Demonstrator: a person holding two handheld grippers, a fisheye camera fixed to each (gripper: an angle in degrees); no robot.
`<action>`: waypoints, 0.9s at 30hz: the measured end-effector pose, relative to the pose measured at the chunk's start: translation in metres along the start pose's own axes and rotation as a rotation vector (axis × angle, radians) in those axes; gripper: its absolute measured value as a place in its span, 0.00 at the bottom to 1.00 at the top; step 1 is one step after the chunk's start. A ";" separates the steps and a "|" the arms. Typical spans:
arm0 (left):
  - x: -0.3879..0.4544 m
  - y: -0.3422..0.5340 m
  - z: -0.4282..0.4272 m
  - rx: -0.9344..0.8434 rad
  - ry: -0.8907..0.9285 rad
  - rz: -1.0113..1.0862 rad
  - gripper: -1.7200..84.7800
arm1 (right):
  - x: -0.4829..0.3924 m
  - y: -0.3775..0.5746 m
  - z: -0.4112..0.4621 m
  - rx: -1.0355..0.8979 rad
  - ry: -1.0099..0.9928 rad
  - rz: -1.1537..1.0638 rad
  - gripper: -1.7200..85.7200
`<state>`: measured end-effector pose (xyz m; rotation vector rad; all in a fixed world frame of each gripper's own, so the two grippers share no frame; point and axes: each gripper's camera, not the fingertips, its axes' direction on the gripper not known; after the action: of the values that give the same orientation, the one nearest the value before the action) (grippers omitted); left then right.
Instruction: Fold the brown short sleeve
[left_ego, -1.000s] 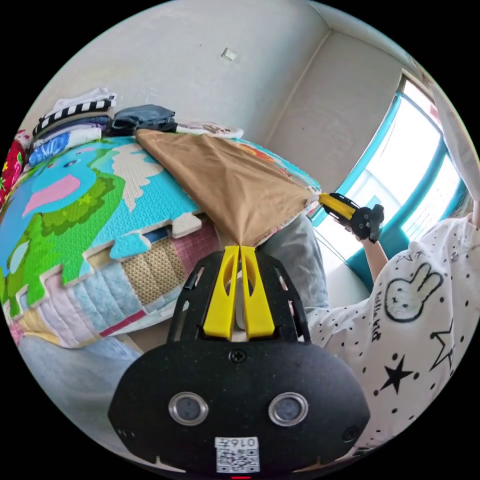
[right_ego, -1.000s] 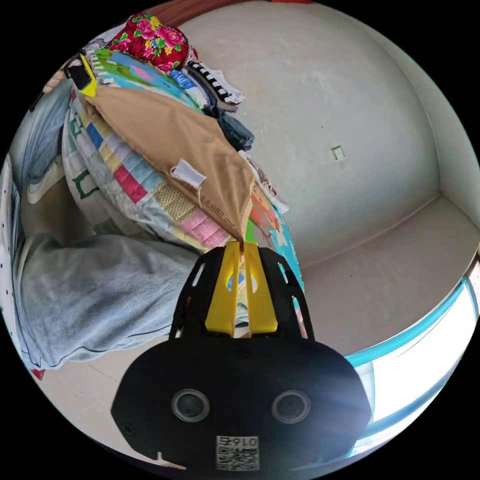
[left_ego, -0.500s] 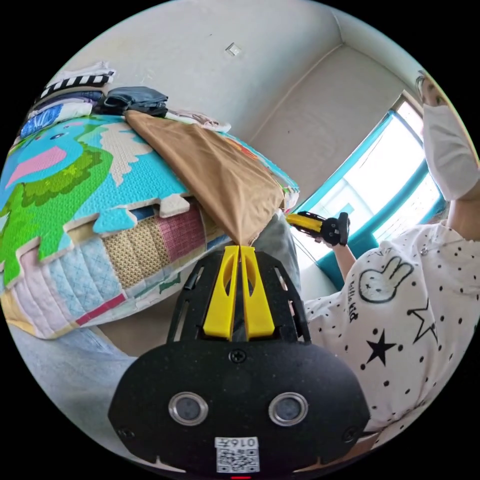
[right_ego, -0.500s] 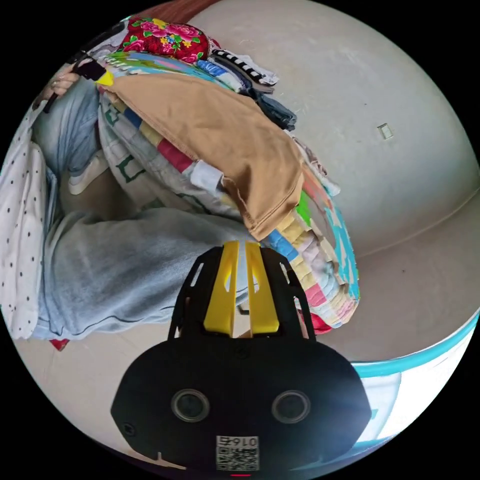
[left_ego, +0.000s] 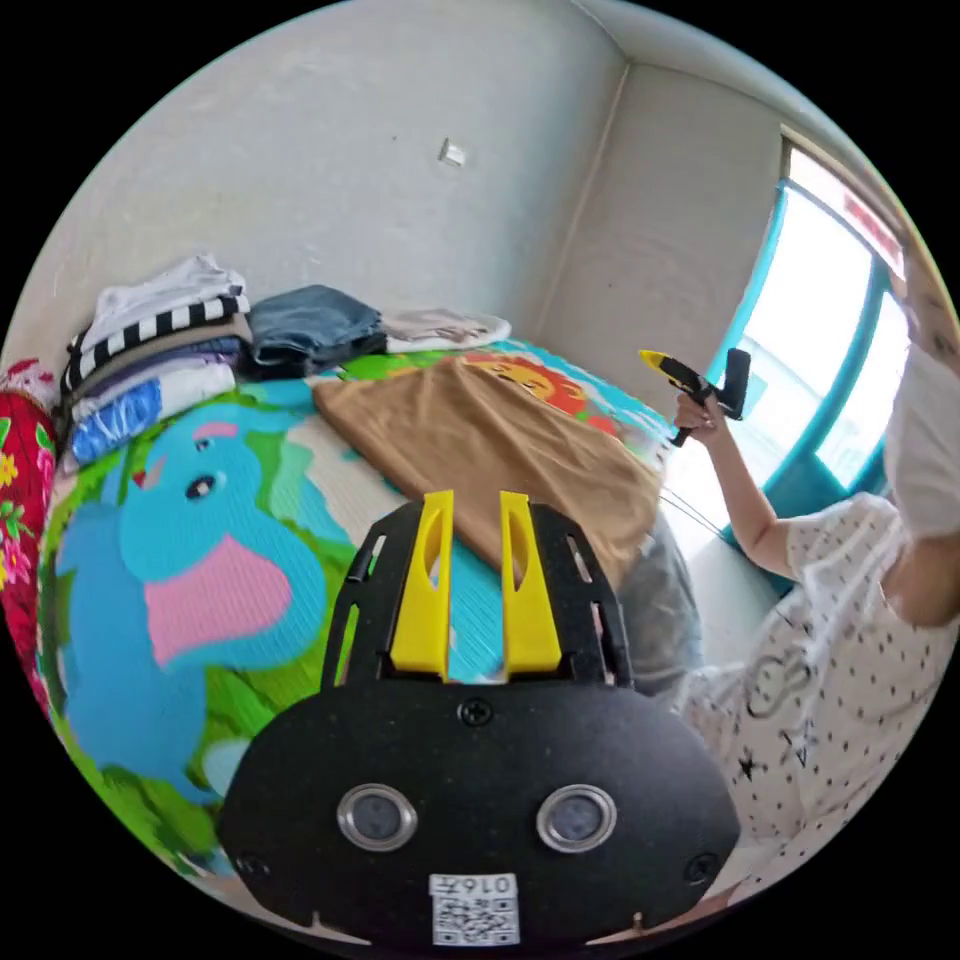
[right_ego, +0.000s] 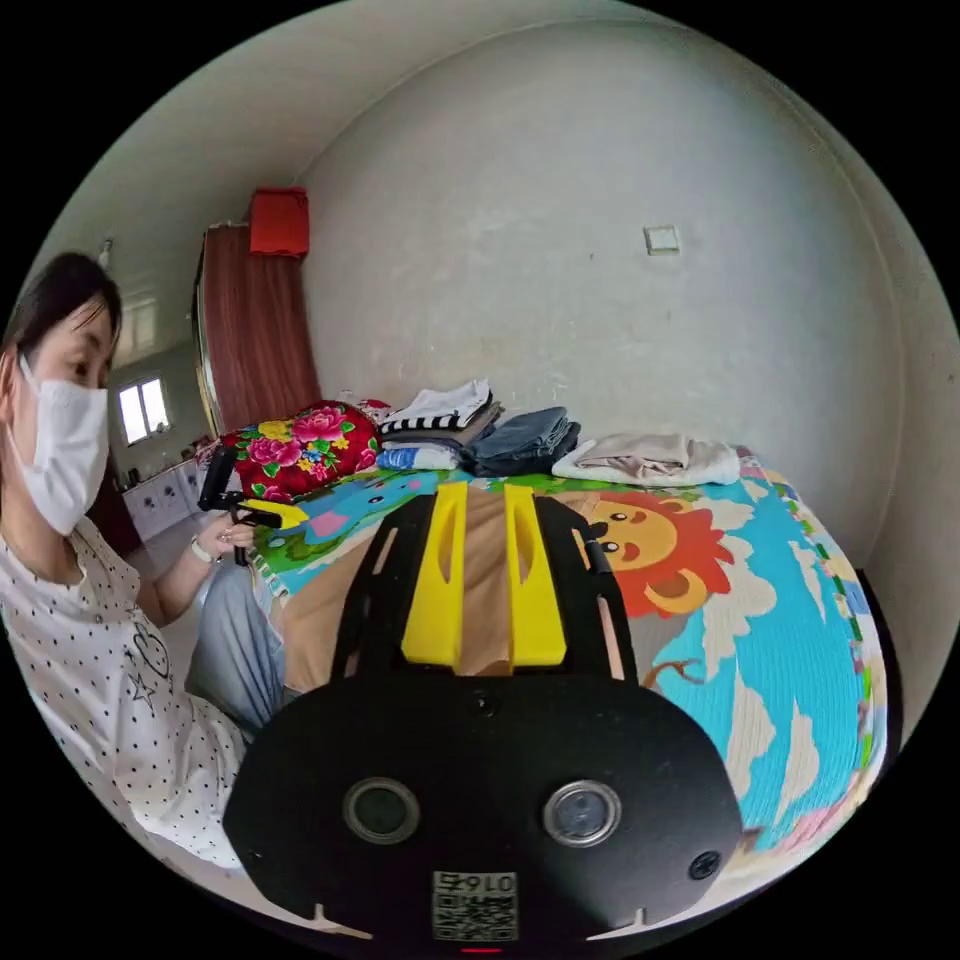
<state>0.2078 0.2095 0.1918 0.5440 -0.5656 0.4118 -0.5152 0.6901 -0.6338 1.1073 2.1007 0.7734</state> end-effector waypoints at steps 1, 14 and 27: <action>-0.021 -0.032 0.018 -0.019 -0.038 -0.026 0.12 | 0.016 -0.011 0.020 -0.022 -0.025 0.003 0.10; -0.150 -0.177 0.185 -0.209 -0.262 -0.243 0.03 | 0.277 -0.071 0.431 -0.699 0.154 0.315 0.15; -0.198 -0.189 0.184 -0.197 -0.120 -0.290 0.01 | 0.300 -0.092 0.499 -0.712 0.232 0.174 0.10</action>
<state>0.0791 -0.0883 0.1346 0.4547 -0.6242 0.0474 -0.3180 1.0047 -1.0920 0.8249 1.6726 1.6365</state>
